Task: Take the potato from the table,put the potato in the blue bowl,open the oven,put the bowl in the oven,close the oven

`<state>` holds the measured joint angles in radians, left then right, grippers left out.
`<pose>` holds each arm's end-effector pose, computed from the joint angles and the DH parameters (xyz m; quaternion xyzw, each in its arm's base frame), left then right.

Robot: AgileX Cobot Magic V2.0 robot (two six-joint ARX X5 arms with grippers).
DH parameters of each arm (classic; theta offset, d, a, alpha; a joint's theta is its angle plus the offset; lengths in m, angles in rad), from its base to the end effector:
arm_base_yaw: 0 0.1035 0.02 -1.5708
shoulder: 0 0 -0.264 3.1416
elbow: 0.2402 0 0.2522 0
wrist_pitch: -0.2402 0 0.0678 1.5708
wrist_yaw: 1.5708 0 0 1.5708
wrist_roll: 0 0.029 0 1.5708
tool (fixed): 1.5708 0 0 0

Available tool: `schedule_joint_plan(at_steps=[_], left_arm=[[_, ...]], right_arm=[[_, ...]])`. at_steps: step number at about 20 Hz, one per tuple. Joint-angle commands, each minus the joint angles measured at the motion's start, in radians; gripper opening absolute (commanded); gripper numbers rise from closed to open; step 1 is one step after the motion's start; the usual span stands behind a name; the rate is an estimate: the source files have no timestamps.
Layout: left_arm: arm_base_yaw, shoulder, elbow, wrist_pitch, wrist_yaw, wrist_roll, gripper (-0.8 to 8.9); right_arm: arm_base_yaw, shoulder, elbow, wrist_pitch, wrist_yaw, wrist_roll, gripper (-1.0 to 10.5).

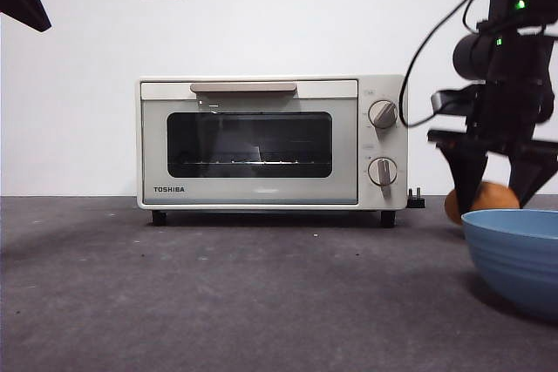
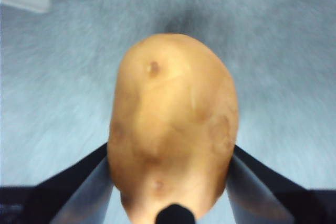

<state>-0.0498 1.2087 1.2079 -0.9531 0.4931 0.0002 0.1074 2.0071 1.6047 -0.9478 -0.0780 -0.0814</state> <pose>0.2245 -0.0249 0.3340 -0.1008 0.4478 -0.2383 0.8559 0.3991 0.0453 0.2077 -0.0408 0.6214 0.0976 0.7763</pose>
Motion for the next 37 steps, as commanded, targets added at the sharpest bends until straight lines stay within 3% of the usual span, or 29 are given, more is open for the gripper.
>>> schedule_joint_plan(at_steps=[1,5,11,13,17,20,25,29,37], left_arm=[[-0.004,0.003,-0.002,0.005,0.005,0.012,-0.05],[-0.004,0.003,-0.002,0.002,0.005,0.012,-0.05],[-0.004,0.003,-0.002,0.002,0.005,0.012,-0.05],[-0.004,0.003,-0.002,0.001,0.005,0.012,-0.05],[-0.005,0.003,-0.002,0.001,0.005,0.011,-0.05],[-0.005,0.003,-0.002,0.000,0.005,0.011,-0.05],[-0.005,0.003,-0.002,0.000,0.005,0.011,-0.05],[-0.005,0.003,-0.002,0.000,0.005,0.010,-0.05],[-0.005,0.003,-0.002,0.000,0.005,0.008,-0.05]], right_arm=[[0.004,-0.002,0.084,-0.136,0.000,0.027,-0.1],[0.004,-0.085,0.147,-0.266,0.000,0.083,-0.1],[0.005,-0.240,0.129,-0.401,0.026,0.080,-0.1],[0.020,-0.336,0.043,-0.382,0.026,0.073,-0.1],[0.079,-0.627,-0.294,-0.248,0.023,0.100,-0.1],[0.158,-0.848,-0.510,-0.205,0.014,0.163,-0.1],[0.277,-1.086,-0.706,-0.202,0.015,0.306,-0.1],[0.287,-1.112,-0.762,-0.148,0.002,0.306,-0.1],[0.287,-0.959,-0.763,-0.048,-0.002,0.300,0.0]])
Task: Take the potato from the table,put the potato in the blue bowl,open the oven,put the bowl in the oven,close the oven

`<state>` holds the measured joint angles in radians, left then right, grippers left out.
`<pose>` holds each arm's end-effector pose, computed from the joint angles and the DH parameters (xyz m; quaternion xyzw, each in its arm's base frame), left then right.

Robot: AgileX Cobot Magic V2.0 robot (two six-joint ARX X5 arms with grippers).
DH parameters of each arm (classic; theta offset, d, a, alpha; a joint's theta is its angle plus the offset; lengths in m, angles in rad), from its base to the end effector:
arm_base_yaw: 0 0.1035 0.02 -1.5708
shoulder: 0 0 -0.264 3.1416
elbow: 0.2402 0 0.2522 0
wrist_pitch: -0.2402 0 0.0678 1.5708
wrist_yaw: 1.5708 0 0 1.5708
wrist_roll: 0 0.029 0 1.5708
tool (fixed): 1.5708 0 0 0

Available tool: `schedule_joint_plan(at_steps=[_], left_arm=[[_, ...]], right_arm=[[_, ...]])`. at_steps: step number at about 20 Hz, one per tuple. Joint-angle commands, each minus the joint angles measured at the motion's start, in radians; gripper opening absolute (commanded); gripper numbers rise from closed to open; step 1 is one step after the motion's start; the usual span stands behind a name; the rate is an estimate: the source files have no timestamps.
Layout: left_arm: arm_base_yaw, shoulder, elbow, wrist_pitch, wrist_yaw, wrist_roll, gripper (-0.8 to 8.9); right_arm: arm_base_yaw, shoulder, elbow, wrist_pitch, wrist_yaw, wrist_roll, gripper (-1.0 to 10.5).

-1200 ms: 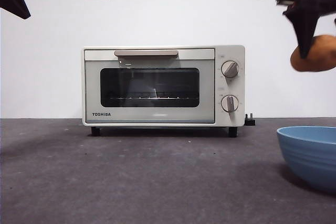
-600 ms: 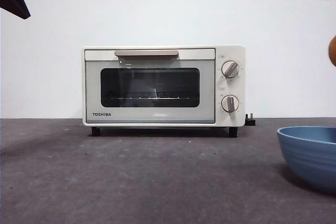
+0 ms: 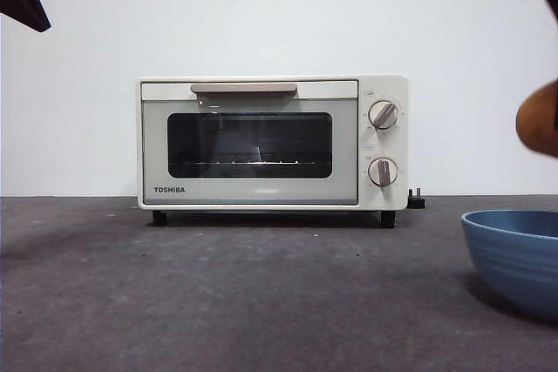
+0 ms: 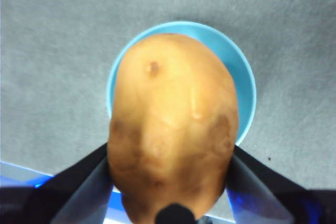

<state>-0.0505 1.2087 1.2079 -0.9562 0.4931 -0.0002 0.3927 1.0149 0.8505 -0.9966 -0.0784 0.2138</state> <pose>0.2243 -0.0251 0.3339 -0.1012 0.4492 -0.2383 0.8551 0.1568 0.0674 0.2581 0.0014 0.5594 0.1362 0.8176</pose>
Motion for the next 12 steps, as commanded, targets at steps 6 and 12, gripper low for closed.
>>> schedule_joint_plan(at_steps=[6,12], left_arm=[[-0.004,0.003,-0.002,0.003,0.005,0.008,-0.05],[-0.004,0.003,-0.002,0.003,0.005,0.008,-0.05]], right_arm=[[0.002,0.183,-0.009,0.088,-0.001,0.004,0.5],[0.002,0.274,-0.009,0.130,-0.001,0.004,3.9]])
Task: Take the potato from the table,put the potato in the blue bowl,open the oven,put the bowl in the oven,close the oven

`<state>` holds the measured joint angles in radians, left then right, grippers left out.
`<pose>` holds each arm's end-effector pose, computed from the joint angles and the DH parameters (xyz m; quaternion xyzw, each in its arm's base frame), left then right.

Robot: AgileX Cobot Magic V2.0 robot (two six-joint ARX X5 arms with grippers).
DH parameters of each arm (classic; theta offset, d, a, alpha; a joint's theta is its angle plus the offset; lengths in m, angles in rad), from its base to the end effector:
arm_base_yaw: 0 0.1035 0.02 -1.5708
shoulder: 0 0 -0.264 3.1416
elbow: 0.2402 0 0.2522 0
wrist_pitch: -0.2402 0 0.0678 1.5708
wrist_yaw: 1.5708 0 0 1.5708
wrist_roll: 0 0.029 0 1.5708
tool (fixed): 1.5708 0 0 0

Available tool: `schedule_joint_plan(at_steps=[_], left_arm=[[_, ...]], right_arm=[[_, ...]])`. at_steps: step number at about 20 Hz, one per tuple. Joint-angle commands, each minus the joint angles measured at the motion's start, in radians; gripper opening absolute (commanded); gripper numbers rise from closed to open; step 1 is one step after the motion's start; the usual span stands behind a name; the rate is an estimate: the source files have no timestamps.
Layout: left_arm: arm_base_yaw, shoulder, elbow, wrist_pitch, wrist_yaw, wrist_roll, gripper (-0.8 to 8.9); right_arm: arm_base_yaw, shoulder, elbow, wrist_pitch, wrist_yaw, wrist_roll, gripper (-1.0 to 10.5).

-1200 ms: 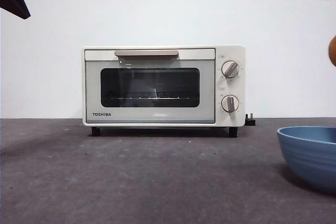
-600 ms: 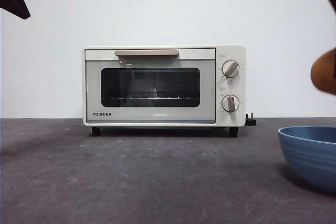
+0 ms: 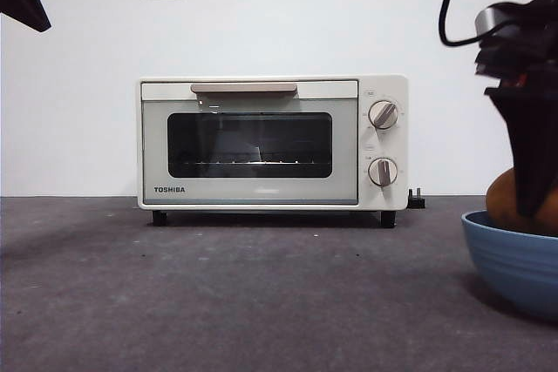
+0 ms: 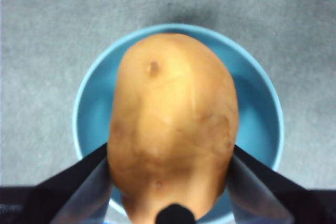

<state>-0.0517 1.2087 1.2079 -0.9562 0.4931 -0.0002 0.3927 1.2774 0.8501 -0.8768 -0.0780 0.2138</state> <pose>0.2242 -0.0254 0.3339 -0.1009 0.4493 -0.2388 0.8549 0.1996 0.0851 0.2160 -0.0121 0.6157 0.1203 0.7787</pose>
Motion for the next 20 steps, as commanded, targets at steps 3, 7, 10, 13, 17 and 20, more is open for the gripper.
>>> schedule_joint_plan(at_steps=[3,7,10,13,17,20], left_arm=[[-0.003,0.003,-0.002,0.004,0.005,0.008,-0.05],[-0.003,0.003,-0.002,0.005,0.005,0.008,-0.05],[-0.003,0.003,-0.002,0.007,0.005,0.008,-0.05],[-0.003,0.003,-0.002,0.008,0.005,0.008,-0.05],[-0.031,0.003,-0.002,0.089,0.005,-0.008,-0.06],[-0.084,0.022,-0.002,0.190,0.005,-0.081,-0.06]], right_arm=[[0.002,0.016,-0.009,0.019,0.000,0.019,3.9],[0.002,0.016,-0.009,0.024,-0.001,0.018,6.4],[0.002,0.014,-0.008,0.032,-0.001,0.018,6.4],[0.002,0.014,-0.006,0.023,-0.007,0.018,6.3],[0.023,-0.035,0.049,-0.047,-0.025,0.019,5.0],[0.054,-0.161,0.124,-0.100,-0.026,0.048,0.6]])
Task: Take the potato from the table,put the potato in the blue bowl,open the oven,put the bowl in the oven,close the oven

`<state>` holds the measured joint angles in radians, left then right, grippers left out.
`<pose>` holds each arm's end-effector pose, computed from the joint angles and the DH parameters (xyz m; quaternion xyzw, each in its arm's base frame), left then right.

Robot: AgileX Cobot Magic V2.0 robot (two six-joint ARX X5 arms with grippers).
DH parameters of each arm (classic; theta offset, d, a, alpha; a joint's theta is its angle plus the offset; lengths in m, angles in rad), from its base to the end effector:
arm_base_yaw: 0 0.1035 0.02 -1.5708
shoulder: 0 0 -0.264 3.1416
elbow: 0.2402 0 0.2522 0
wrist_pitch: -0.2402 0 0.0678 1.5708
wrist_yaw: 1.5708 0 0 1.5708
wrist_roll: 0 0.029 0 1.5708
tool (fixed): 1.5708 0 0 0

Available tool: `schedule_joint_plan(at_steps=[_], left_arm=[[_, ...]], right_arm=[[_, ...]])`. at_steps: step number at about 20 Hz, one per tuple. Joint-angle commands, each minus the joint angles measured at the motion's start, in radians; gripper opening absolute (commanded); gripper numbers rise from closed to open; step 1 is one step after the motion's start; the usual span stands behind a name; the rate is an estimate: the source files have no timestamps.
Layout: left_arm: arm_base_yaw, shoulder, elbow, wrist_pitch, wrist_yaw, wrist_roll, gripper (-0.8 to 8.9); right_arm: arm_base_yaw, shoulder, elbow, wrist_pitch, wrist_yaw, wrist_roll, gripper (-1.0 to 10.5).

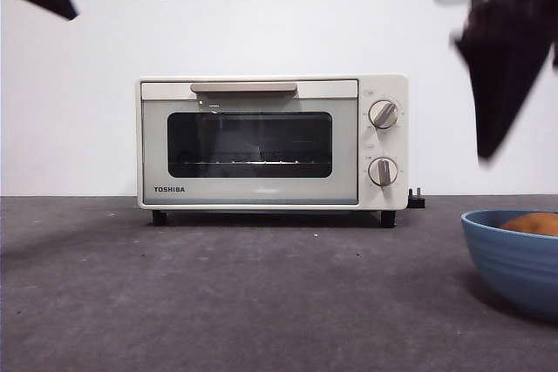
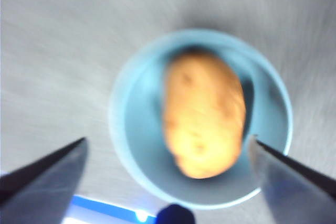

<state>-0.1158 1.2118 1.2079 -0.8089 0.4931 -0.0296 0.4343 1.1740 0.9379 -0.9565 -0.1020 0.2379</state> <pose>0.2334 -0.0410 0.3419 -0.0871 0.3923 -0.2696 0.8751 0.1855 0.0893 0.2582 0.0025 0.5759 0.1519 0.8032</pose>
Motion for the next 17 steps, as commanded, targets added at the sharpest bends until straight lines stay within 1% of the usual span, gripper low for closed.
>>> schedule_joint_plan(at_steps=[1,4,7,9,11,13,15,16,17], left_arm=[[-0.036,0.034,0.000,0.076,0.006,-0.068,-0.06],[-0.085,0.130,0.055,0.162,0.017,-0.126,-0.05],[-0.091,0.288,0.208,0.164,0.040,-0.132,-0.05],[-0.104,0.399,0.323,0.163,0.039,-0.099,-0.05],[-0.107,0.490,0.420,0.158,0.037,-0.048,-0.06],[-0.122,0.565,0.494,0.158,0.039,-0.026,-0.06],[-0.137,0.627,0.552,0.152,0.037,-0.006,-0.06],[-0.150,0.649,0.568,0.152,0.023,0.011,-0.06],[-0.161,0.666,0.582,0.152,-0.016,0.027,-0.06]], right_arm=[[0.021,-0.101,0.064,-0.041,-0.002,0.029,-0.3],[0.031,-0.241,0.165,-0.116,-0.002,0.035,-0.1],[0.031,-0.346,0.243,-0.203,-0.002,0.065,-0.1],[0.031,-0.411,0.268,-0.242,0.013,0.074,-0.1],[0.031,-0.480,0.269,-0.259,0.051,0.079,-0.1],[0.031,-0.542,0.269,-0.290,0.064,0.105,-0.1],[0.031,-0.595,0.269,-0.327,0.126,0.113,-0.1],[0.031,-0.615,0.269,-0.347,0.146,0.125,-0.1],[0.031,-0.628,0.269,-0.366,0.156,0.137,-0.1]])
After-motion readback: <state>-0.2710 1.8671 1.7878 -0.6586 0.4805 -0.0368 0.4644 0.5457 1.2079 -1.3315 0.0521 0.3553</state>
